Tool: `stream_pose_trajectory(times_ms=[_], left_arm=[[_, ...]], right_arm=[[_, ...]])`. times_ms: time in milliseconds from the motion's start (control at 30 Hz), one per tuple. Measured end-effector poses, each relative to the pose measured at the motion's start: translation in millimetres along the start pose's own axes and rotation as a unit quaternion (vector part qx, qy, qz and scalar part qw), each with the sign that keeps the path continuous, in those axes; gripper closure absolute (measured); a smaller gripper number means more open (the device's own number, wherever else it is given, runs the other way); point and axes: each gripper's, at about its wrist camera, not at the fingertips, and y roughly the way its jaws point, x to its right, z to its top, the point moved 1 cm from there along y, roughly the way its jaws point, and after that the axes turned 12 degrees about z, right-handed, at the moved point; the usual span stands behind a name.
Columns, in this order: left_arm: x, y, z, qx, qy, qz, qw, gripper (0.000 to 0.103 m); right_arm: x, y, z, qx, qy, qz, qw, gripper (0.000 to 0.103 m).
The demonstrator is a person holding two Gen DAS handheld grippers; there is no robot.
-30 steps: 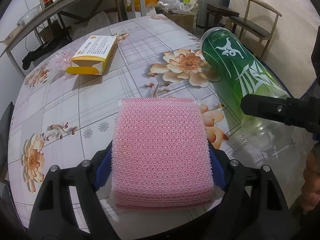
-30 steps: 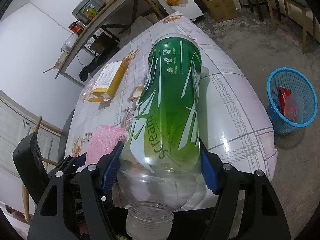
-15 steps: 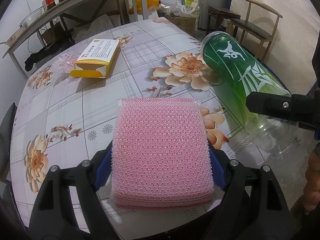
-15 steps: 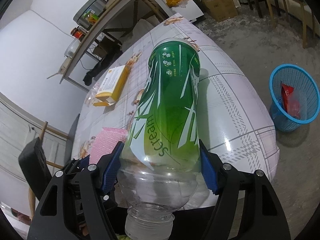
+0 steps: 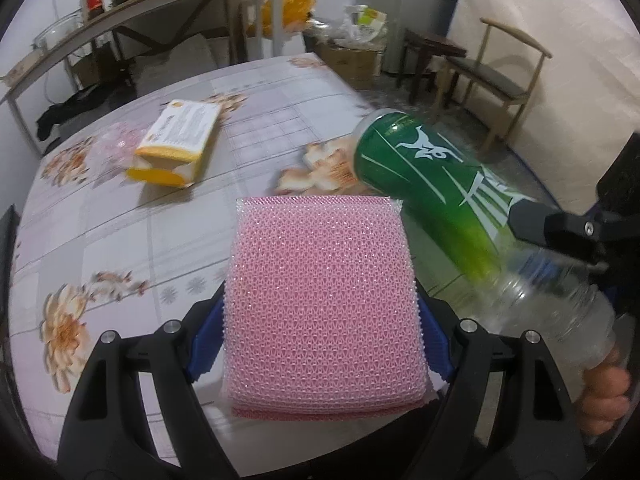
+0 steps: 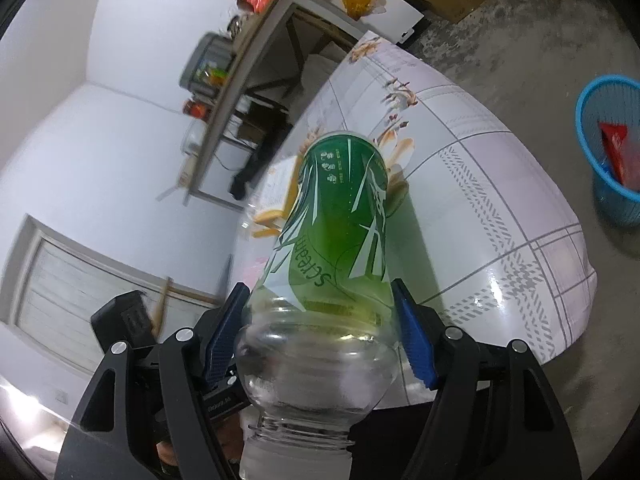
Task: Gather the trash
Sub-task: 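Lift the pink sponge with the left gripper while the right lifts the green bottle, then open both grippers over the blue wastebasket to drop sponge and bottle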
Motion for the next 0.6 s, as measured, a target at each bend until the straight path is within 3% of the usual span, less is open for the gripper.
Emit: stream_pose_trajectory(times_ms=[133,267,467,600], left_arm=[[22.7,-3.7,18.8,0.004,0.016,-0.031,0.9994,0.026],[59.3,-3.5,42.8,0.006,0.042,-0.070,0.9966,0.026],[130.6,17.5,84.5,-0.019,0.076,-0.133,0.9880,0.026],[190.5,60.3,112.3,-0.083,0.105,-0.172,0.9761,0.026]], right_arm=[[10.7,-25.8,6.9,0.032,0.024,0.030,0.999,0.034],[19.8,-70.2,16.4,0.087,0.028,0.025,0.995,0.034],[68.1,-159.7,23.4,0.197,0.075,-0.046,0.977,0.034],[110.2,-191.8,25.5,0.225,0.120,-0.099,0.962,0.034]])
